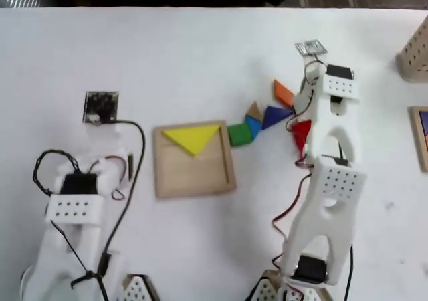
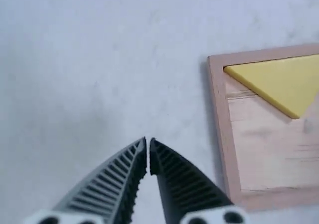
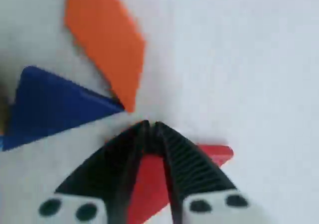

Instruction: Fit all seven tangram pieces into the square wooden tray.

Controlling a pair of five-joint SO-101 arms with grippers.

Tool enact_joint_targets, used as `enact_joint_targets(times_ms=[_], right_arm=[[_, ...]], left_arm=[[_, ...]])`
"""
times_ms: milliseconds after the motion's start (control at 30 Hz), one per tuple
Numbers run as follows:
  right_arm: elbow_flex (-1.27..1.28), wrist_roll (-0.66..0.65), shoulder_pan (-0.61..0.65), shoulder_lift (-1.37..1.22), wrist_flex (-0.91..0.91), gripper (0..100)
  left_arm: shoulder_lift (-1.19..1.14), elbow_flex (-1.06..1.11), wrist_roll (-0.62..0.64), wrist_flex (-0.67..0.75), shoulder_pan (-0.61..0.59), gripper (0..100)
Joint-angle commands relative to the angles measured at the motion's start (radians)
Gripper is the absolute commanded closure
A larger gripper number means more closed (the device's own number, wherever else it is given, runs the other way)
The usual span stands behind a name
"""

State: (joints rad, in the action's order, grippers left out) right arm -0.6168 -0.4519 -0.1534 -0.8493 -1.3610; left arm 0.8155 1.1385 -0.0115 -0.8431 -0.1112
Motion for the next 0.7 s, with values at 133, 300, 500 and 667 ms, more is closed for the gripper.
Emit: enact_joint_targets(times_ms=[133,300,500,667], right_arm=[[0.009,-0.066,-0.071,0.042,-0.213,98.1],[0.190,-0.087,-0.124,0.183,-0.174,98.1],[0.675,-0.121,-0.127,0.526,0.056,98.1],[1.028,-0.117,-0.131,0.860,0.211,98.1]], left_arm=[[0.027,-0.008,-0.011,0.023,0.022,97],[0.027,-0.008,-0.011,0.023,0.022,97],[0.027,-0.008,-0.011,0.023,0.022,97],[0.024,-0.008,-0.011,0.023,0.022,97]])
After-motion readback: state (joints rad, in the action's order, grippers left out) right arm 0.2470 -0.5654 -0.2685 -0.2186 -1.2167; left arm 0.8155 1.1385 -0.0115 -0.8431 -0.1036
